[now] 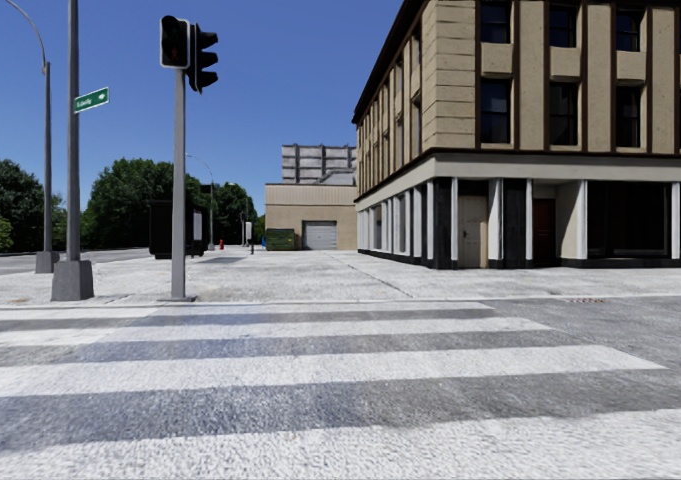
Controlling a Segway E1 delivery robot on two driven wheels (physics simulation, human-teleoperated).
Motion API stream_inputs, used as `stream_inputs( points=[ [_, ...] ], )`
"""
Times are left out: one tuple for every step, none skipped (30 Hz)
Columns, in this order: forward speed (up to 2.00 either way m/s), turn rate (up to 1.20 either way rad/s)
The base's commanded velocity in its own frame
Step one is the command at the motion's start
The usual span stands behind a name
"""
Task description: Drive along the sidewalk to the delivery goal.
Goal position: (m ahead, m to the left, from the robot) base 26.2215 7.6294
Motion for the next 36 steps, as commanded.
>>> stream_inputs(
  points=[
    [2.0, 0.23],
    [2.0, 0.29],
    [2.0, 0.31],
    [2.0, 0.32],
    [2.0, 0.32],
    [2.0, 0.32],
    [2.0, 0.32],
    [2.0, 0.32],
    [2.0, 0.32],
    [2.0, 0.32],
    [2.0, 0.32],
    [2.0, 0.32],
    [2.0, 0.32],
    [2.0, 0.32],
    [2.0, 0.32],
    [2.0, 0.32],
    [2.0, 0.32],
    [2.0, 0.32],
    [2.0, 0.32],
    [2.0, 0.0],
    [2.0, 0.0],
    [2.0, 0.0],
    [2.0, 0.0],
    [2.0, 0.0],
    [2.0, 0.0],
    [2.0, 0.0],
    [2.0, 0.0],
    [2.0, 0.0],
    [2.0, 0.0],
    [2.0, 0.0],
    [2.0, 0.0],
    [2.0, 0.0],
    [2.0, 0.0],
    [2.0, 0.0],
    [2.0, 0.0],
    [2.0, 0.0]
  ],
)
